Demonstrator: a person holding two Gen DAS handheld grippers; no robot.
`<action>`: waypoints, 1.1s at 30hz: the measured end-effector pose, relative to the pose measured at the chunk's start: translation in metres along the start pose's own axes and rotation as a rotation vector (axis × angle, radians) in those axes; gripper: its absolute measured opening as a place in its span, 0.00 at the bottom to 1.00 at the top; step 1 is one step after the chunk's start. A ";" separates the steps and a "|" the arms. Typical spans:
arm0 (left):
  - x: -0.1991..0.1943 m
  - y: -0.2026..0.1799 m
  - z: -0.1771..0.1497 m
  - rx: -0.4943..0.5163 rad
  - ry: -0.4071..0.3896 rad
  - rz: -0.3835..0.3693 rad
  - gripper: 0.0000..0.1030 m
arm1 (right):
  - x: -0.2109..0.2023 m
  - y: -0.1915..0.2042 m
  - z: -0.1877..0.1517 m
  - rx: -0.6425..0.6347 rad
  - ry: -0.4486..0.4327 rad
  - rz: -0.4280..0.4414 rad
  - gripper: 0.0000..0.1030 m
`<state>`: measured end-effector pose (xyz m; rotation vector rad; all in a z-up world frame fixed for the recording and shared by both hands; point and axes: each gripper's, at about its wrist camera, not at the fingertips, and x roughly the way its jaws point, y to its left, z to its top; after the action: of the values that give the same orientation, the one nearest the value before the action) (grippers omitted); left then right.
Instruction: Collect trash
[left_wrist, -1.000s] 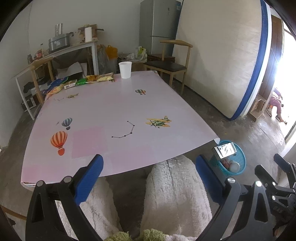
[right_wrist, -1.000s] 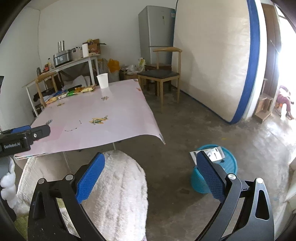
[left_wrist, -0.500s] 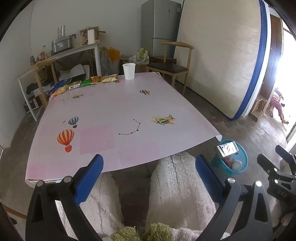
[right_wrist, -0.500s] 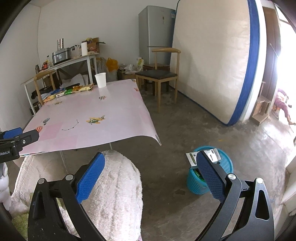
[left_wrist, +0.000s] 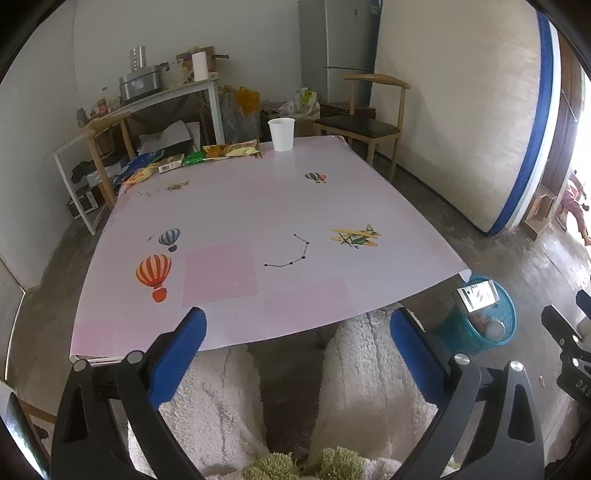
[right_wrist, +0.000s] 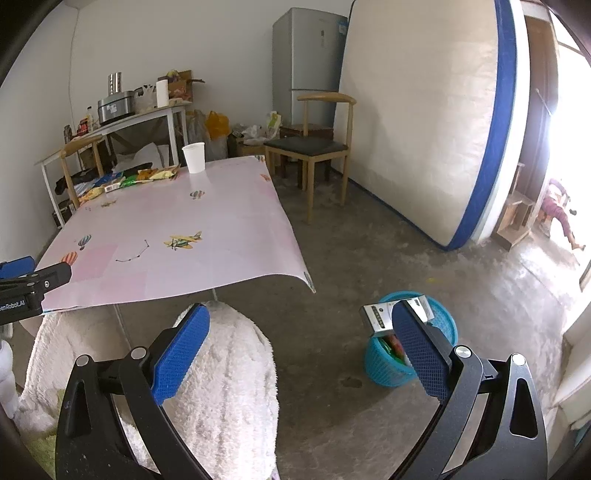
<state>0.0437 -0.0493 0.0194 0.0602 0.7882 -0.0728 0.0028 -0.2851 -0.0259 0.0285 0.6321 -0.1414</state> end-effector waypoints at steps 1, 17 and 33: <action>0.000 0.001 0.001 -0.006 0.003 0.000 0.95 | 0.001 0.000 0.001 0.001 0.007 -0.008 0.92; 0.002 0.009 0.026 -0.065 0.046 -0.018 0.95 | 0.007 0.006 0.033 0.003 0.098 -0.009 0.92; 0.004 0.019 0.029 -0.092 0.058 -0.030 0.95 | 0.013 0.011 0.035 -0.025 0.128 -0.013 0.92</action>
<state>0.0689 -0.0332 0.0373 -0.0365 0.8494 -0.0633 0.0354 -0.2784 -0.0054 0.0091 0.7619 -0.1449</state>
